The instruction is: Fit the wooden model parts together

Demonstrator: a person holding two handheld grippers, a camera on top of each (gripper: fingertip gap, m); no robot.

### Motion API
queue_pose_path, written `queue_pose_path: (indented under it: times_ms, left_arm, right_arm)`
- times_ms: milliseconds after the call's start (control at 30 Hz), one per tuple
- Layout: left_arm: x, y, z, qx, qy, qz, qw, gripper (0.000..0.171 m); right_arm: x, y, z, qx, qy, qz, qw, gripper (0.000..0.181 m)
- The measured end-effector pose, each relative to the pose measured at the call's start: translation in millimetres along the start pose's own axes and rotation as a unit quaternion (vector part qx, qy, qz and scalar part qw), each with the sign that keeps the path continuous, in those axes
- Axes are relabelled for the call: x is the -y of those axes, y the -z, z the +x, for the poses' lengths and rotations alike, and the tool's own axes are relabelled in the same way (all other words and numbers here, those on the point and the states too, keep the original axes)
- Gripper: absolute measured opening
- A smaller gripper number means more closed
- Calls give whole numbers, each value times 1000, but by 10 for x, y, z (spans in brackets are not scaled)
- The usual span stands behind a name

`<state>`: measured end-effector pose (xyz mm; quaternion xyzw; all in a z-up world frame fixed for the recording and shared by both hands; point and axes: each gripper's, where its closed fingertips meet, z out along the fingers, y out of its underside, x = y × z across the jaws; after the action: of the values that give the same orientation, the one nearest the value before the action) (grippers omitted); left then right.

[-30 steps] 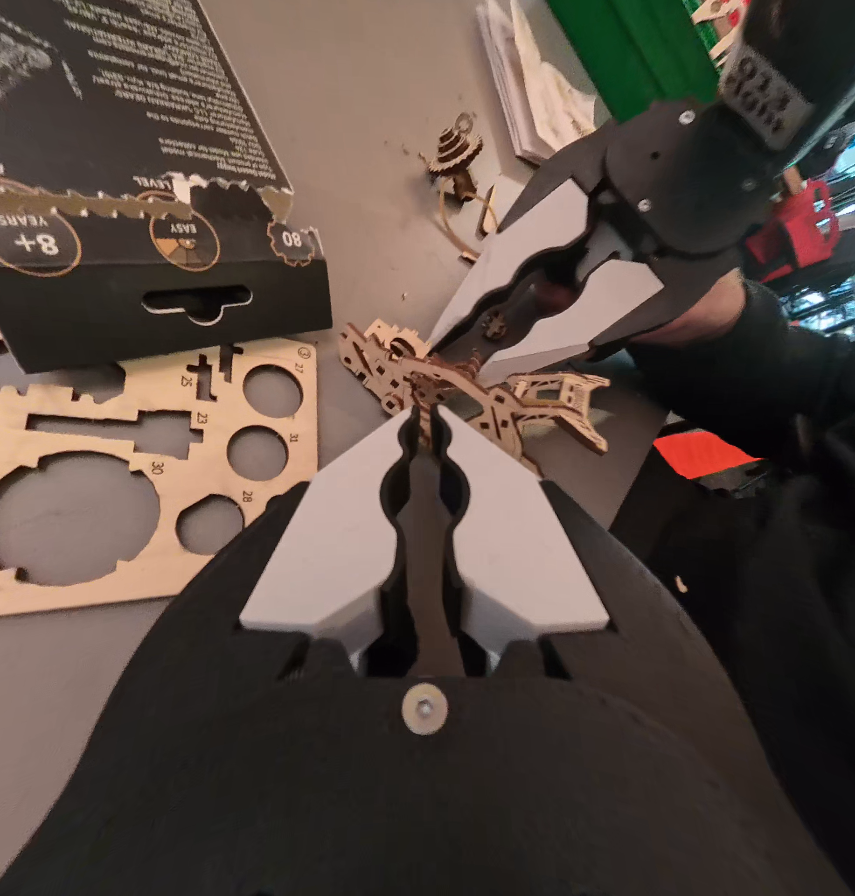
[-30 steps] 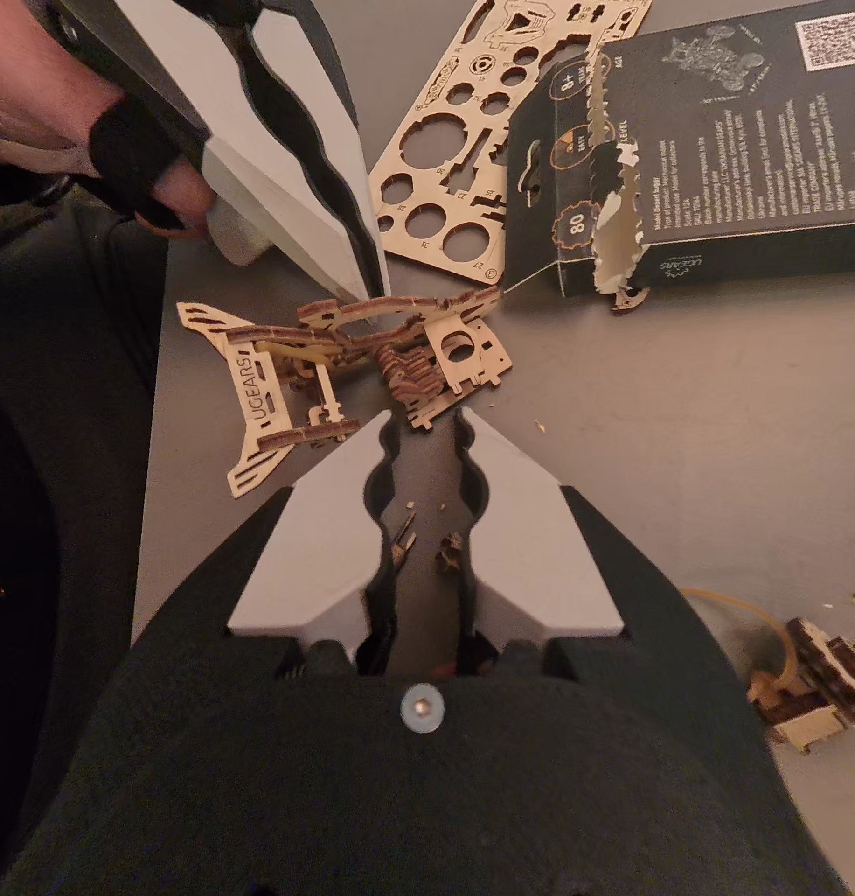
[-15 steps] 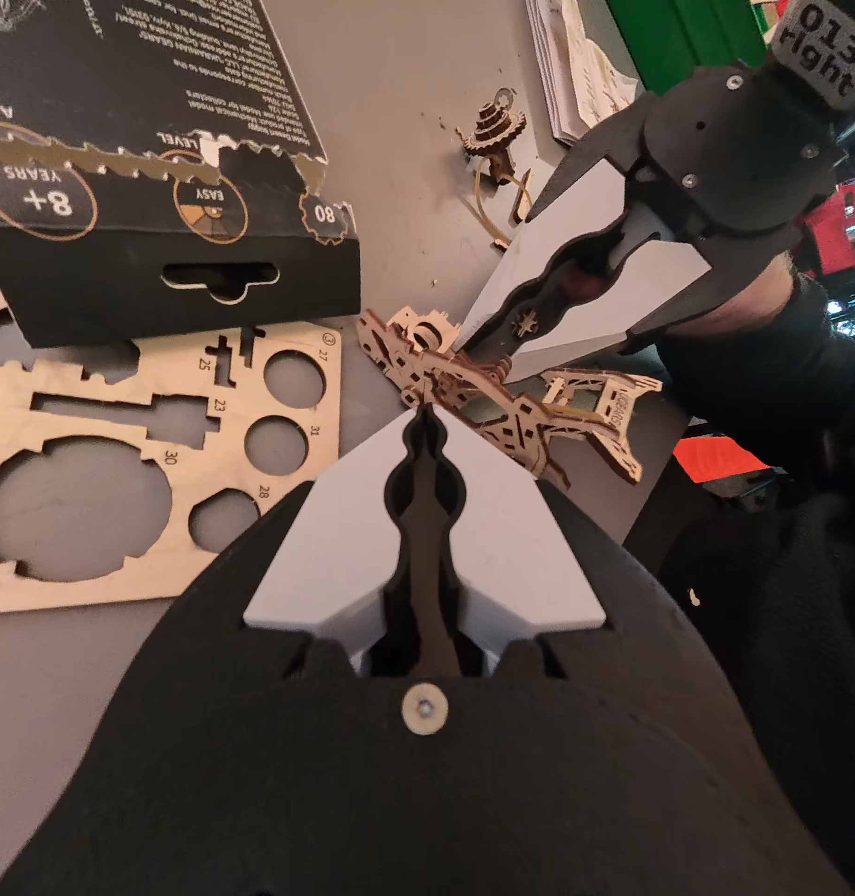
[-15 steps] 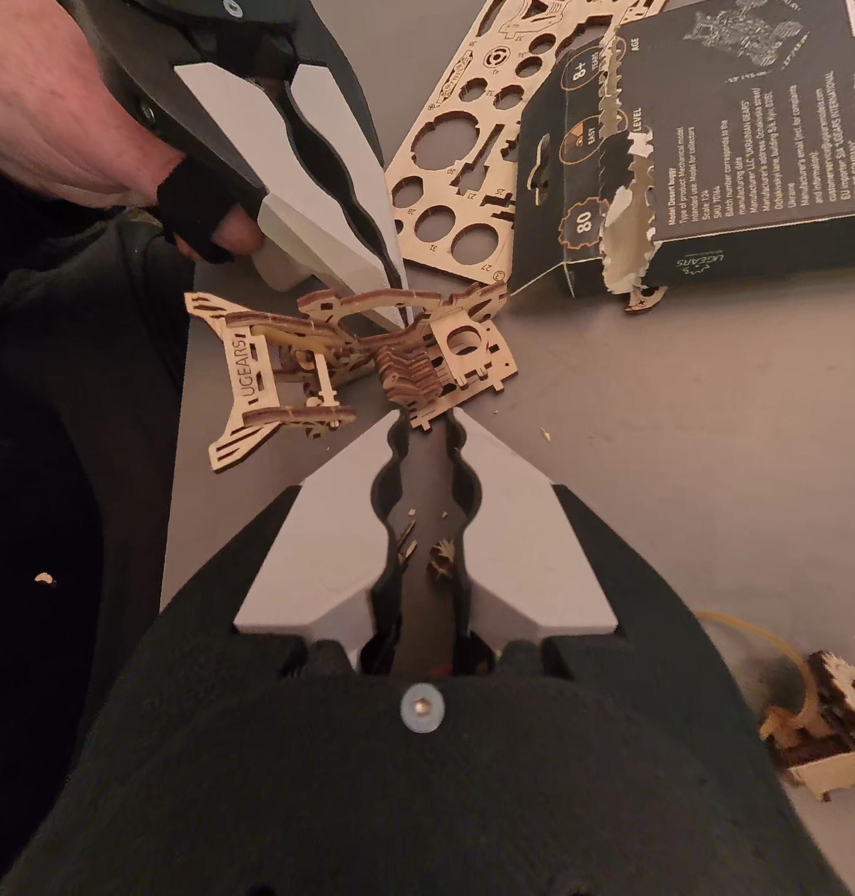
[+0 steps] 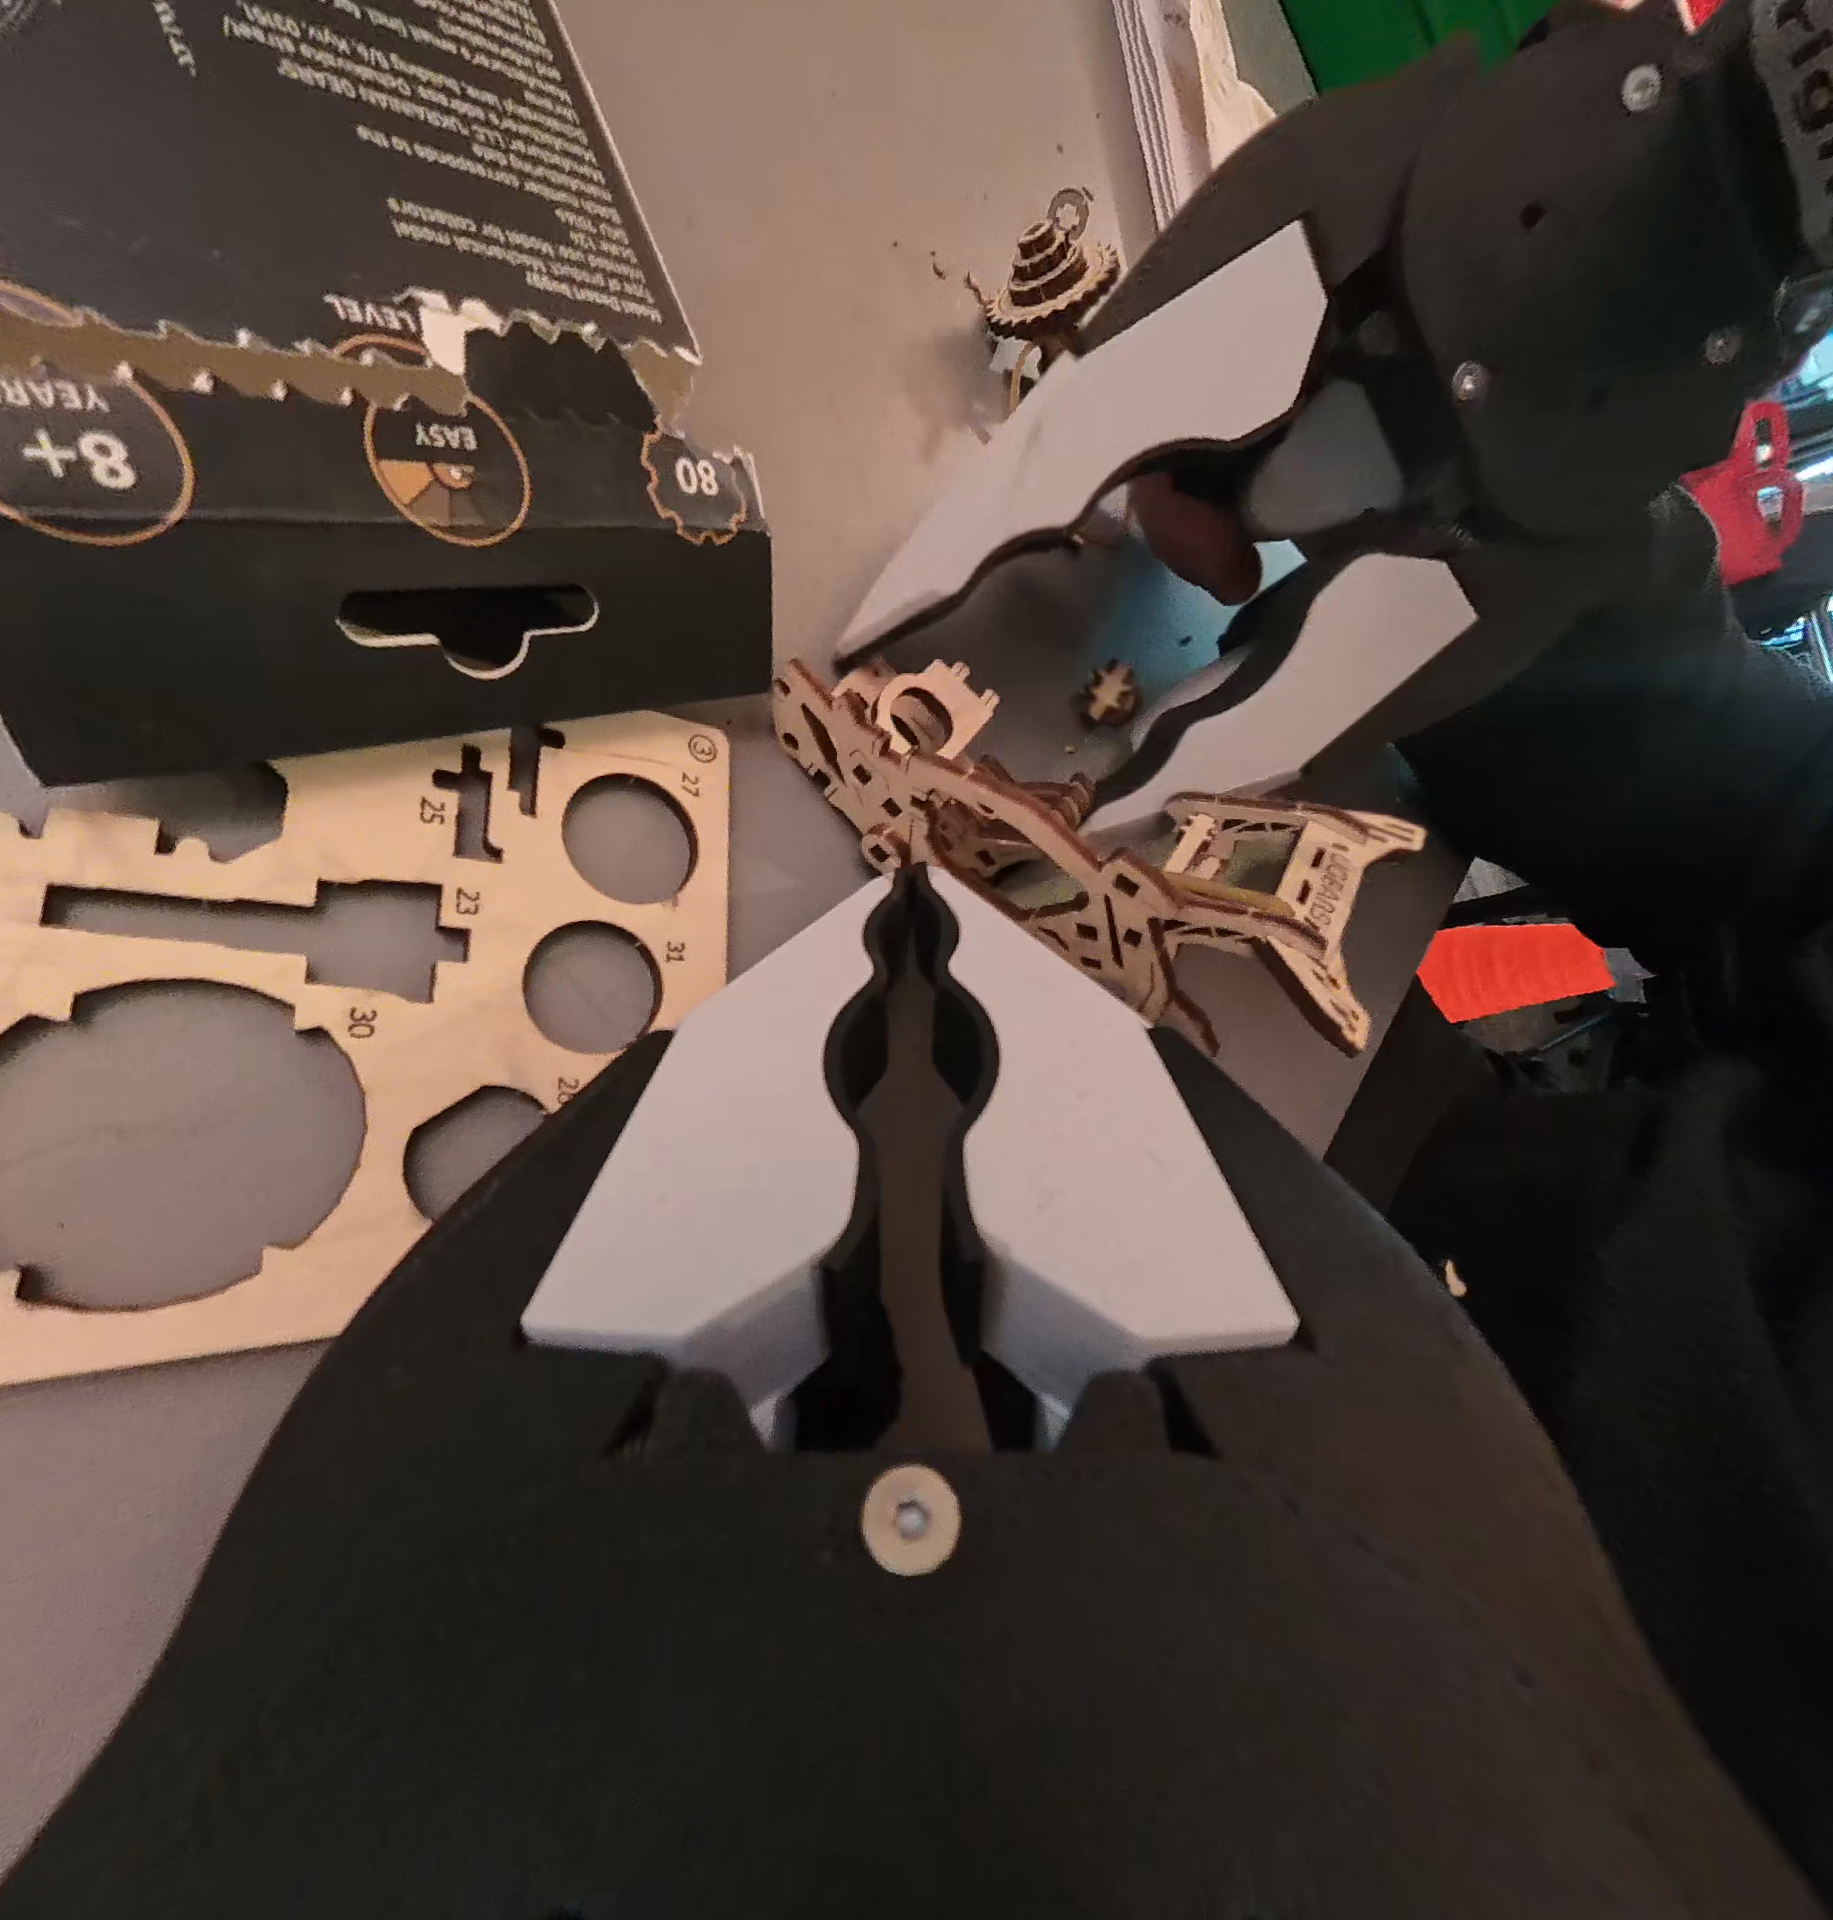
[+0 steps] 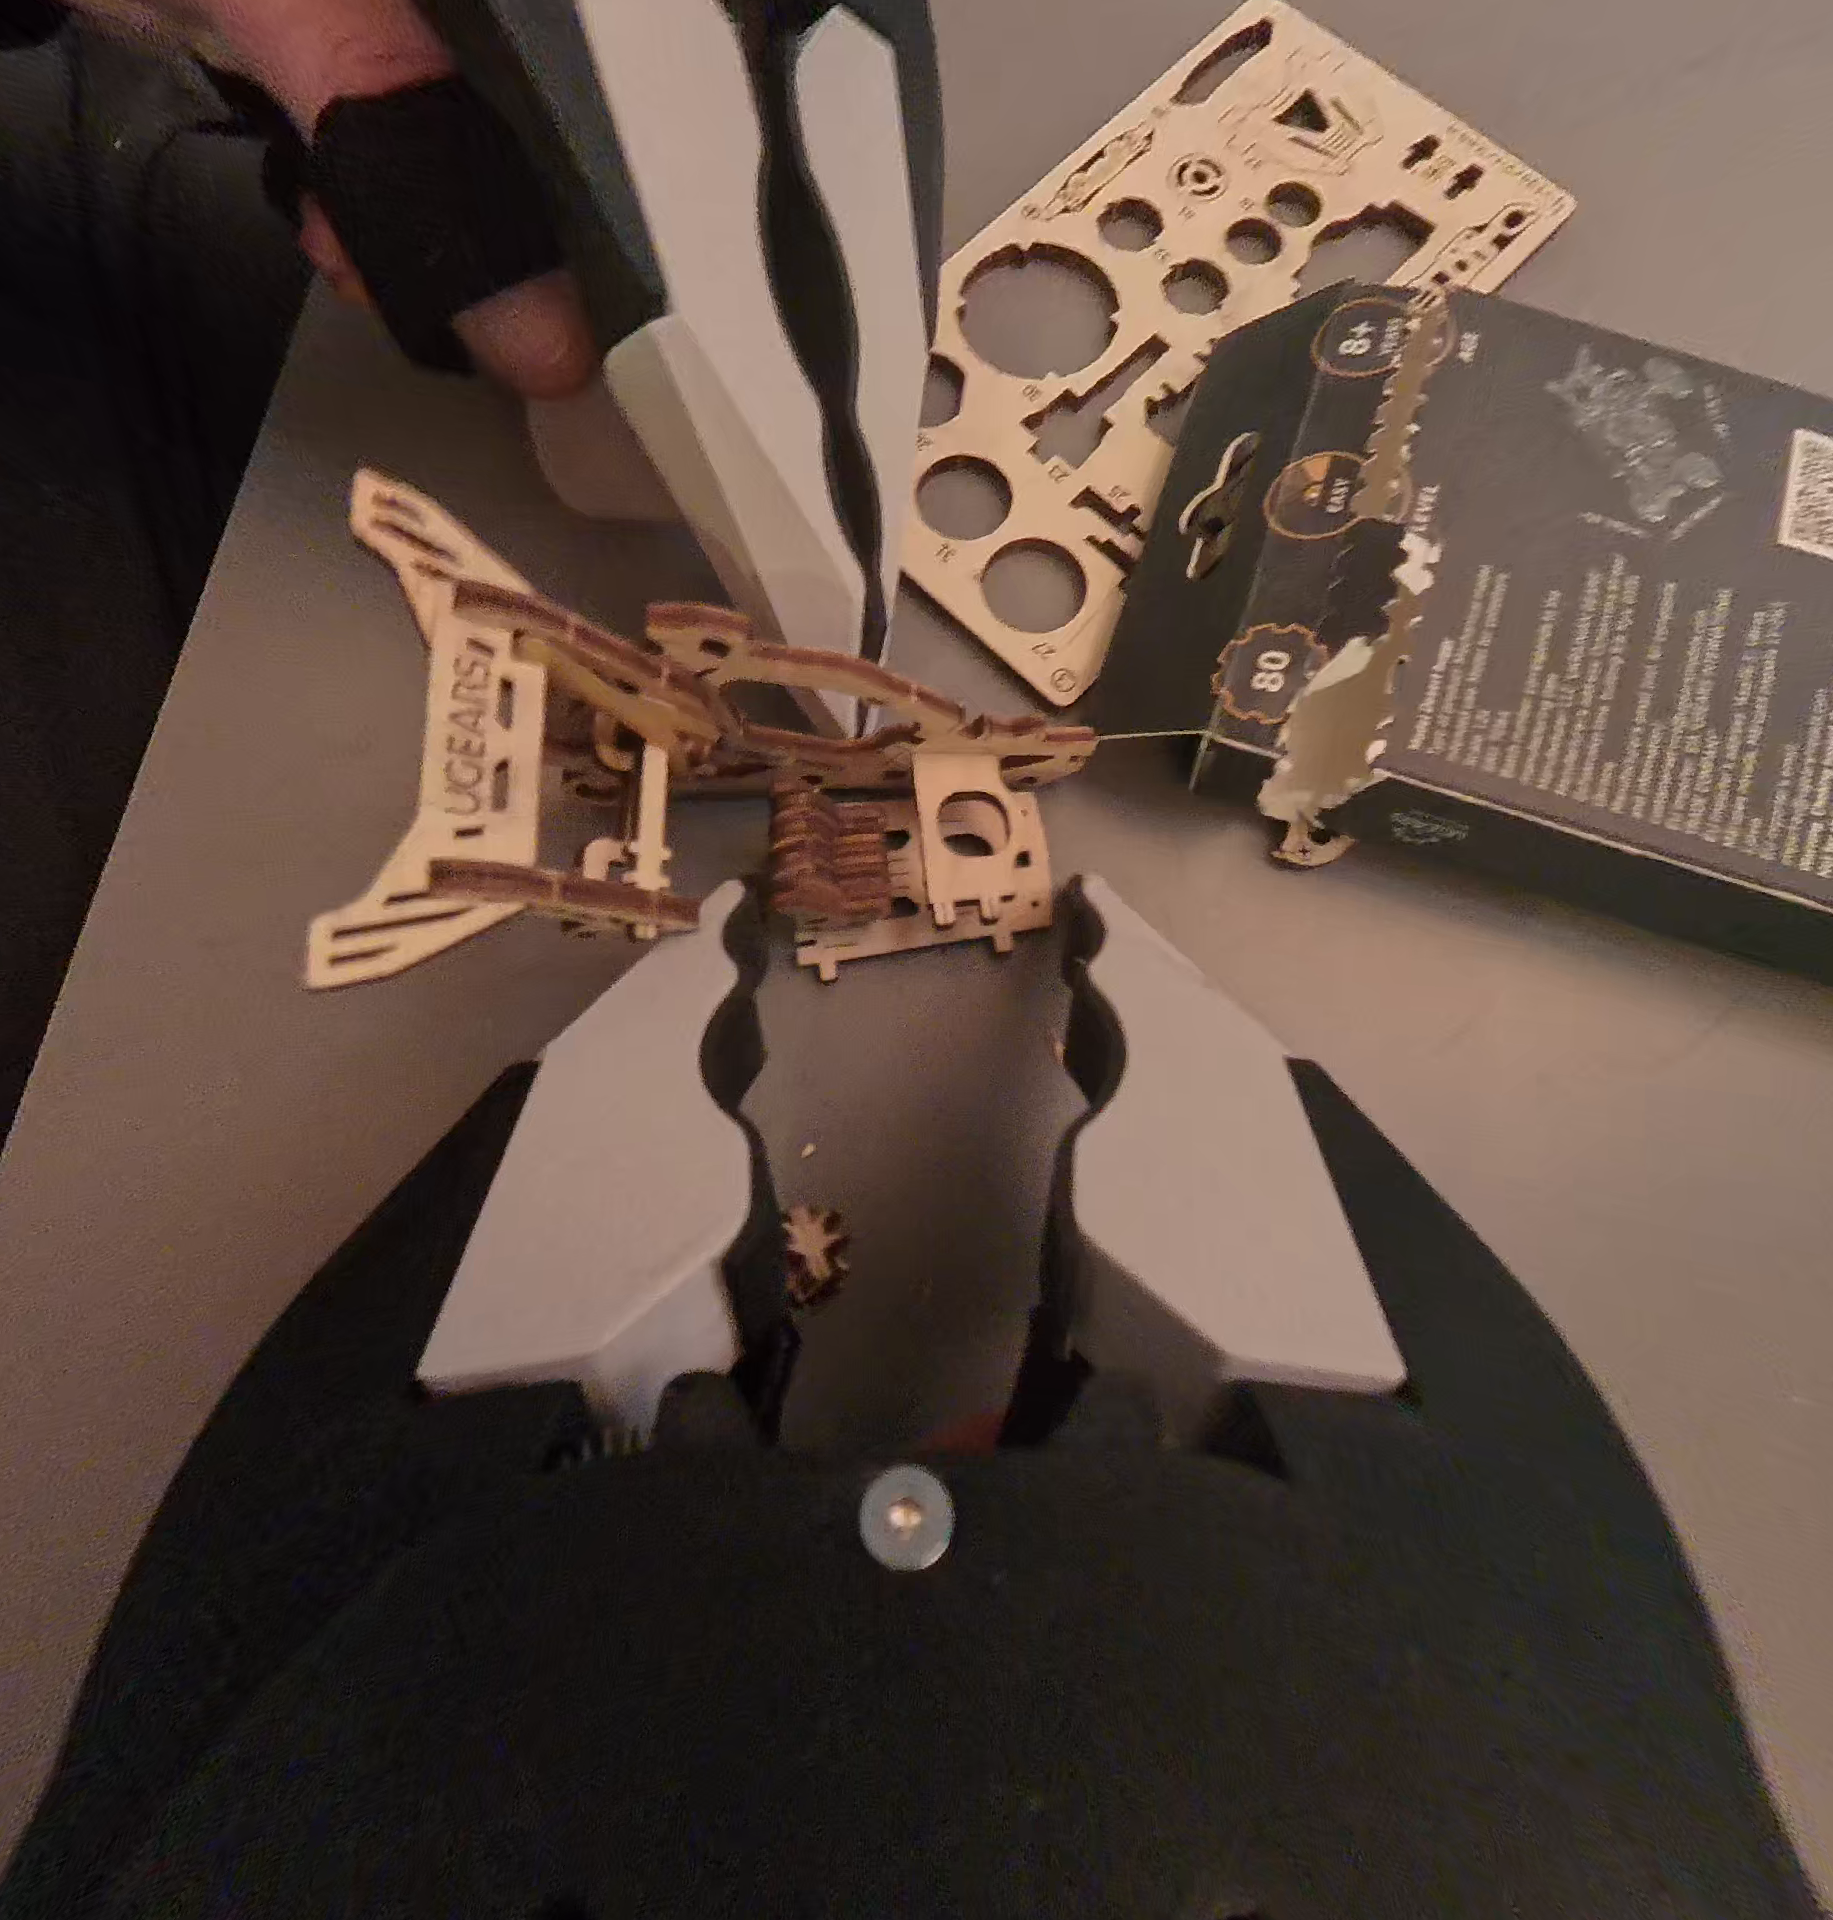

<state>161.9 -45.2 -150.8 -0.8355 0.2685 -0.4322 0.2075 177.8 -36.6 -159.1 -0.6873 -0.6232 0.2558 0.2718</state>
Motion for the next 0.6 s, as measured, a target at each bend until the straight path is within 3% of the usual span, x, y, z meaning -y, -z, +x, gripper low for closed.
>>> queue_pose_path:
  times_ms: [600]
  left_arm:
    - [-11, -5, -19, 0, -16, -15, 1000, 0]
  right_arm:
    - [30, 55, -22, 70, -64, 33, 995, 47]
